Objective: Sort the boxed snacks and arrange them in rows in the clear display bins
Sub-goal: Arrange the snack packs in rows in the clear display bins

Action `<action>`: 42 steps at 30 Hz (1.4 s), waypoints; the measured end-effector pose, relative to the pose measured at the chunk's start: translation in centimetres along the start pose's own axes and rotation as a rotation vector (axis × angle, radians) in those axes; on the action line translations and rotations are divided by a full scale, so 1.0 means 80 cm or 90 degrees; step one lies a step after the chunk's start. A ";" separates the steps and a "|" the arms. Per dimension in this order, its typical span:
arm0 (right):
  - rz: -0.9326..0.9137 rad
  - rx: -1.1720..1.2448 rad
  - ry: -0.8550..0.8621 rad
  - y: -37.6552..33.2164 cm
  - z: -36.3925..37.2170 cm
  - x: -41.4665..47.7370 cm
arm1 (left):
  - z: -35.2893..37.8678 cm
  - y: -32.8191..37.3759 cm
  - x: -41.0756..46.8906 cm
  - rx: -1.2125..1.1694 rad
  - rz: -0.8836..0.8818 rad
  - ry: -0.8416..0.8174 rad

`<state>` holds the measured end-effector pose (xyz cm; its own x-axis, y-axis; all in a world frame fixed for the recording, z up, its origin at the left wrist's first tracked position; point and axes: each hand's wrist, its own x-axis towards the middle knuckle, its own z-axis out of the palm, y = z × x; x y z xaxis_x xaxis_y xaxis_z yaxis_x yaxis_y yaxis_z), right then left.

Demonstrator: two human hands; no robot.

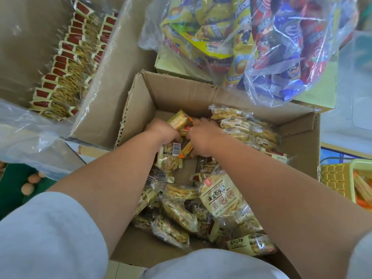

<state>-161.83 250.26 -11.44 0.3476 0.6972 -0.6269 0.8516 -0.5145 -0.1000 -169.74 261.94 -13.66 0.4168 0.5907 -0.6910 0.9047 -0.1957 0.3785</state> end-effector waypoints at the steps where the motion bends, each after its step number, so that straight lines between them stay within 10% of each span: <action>1: -0.005 0.009 -0.001 0.000 -0.001 -0.001 | 0.000 0.000 -0.001 -0.024 -0.005 -0.003; 11: -0.058 0.054 0.012 -0.007 -0.018 -0.029 | -0.004 -0.012 -0.027 -0.299 -0.047 0.028; 24: -0.091 0.091 0.295 -0.030 -0.051 -0.130 | -0.071 -0.014 -0.135 -0.442 0.244 0.146; 32: -0.144 0.149 0.424 -0.030 -0.065 -0.204 | -0.101 -0.019 -0.203 -0.507 0.363 0.045; 42: -0.119 0.588 0.469 0.032 0.008 -0.334 | -0.011 0.022 -0.295 -0.706 0.394 -0.218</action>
<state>-169.19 230.00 4.53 0.6462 0.7629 0.0198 0.4138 -0.3284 -0.8490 -178.11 248.35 3.88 0.8831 0.3771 -0.2792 0.0720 0.4791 0.8748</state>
